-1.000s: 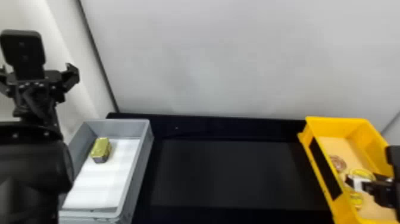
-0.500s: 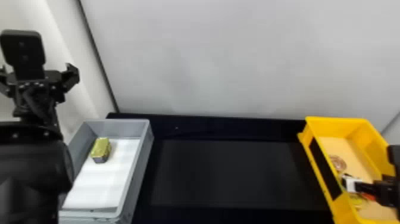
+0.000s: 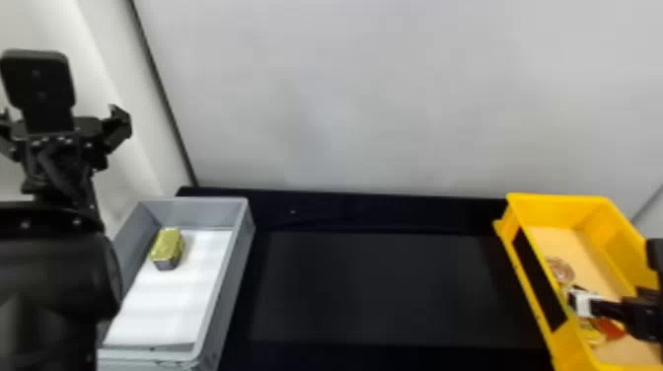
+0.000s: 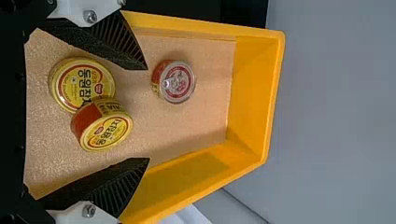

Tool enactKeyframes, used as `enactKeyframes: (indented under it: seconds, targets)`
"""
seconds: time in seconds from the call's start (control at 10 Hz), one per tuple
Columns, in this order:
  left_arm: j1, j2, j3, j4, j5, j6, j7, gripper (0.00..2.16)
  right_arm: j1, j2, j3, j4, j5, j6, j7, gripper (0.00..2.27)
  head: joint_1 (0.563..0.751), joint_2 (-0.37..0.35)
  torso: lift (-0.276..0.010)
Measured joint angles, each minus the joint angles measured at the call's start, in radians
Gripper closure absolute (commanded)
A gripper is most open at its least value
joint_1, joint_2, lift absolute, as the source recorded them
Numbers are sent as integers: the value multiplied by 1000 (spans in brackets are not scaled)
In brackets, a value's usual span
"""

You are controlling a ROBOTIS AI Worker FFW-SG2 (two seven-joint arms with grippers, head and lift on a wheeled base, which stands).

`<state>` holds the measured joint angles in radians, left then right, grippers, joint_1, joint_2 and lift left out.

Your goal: Pick up the round yellow can and place it in the yellow rectangular box

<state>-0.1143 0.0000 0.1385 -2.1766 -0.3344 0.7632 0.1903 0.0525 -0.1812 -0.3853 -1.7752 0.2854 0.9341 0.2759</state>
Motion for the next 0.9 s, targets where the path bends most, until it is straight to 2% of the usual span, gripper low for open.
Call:
enactKeyframes:
  seconds: [0.4, 0.9]
  targets:
    - [1, 0, 1, 0, 0, 0, 0, -2, 2, -15, -66, -101, 1, 22, 0, 121, 694, 14, -61]
    - [-2, 0, -1, 0, 0, 0, 1, -2, -53, -85, -155, -336, 2, 17, -25, 121, 694, 14, -61]
